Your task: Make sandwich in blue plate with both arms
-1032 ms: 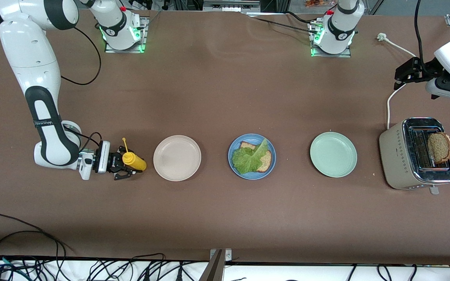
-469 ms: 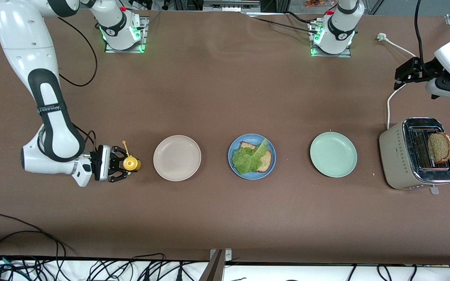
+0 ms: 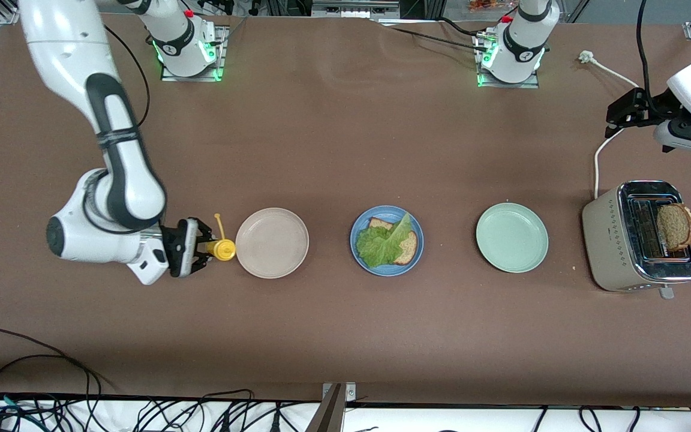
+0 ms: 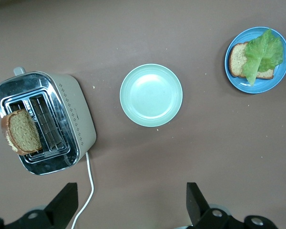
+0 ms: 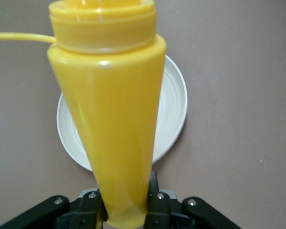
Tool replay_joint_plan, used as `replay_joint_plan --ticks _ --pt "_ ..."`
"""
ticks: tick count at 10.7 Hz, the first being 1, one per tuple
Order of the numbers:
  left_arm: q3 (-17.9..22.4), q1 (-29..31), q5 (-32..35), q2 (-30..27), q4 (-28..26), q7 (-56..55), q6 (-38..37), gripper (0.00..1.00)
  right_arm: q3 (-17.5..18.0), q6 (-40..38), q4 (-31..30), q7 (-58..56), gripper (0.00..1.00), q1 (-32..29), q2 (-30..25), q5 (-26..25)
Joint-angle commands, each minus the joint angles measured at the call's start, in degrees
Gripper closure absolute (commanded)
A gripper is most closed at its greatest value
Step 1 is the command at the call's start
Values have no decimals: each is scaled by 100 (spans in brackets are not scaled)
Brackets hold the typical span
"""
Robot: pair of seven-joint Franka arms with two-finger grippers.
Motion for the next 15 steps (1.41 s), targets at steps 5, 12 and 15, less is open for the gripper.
replay_joint_plan --ticks 5,12,15 --pt "7 0 -113 19 117 -31 -119 0 -1335 -49 80 4140 100 2996 -449 -1651" --pt "-2 -9 -104 19 118 -31 -146 0 -1370 -1084 1097 5683 100 4123 163 -4300" --pt "-19 -18 -113 19 118 -40 -198 0 -1537 -1384 1680 6052 100 4580 867 -4730"
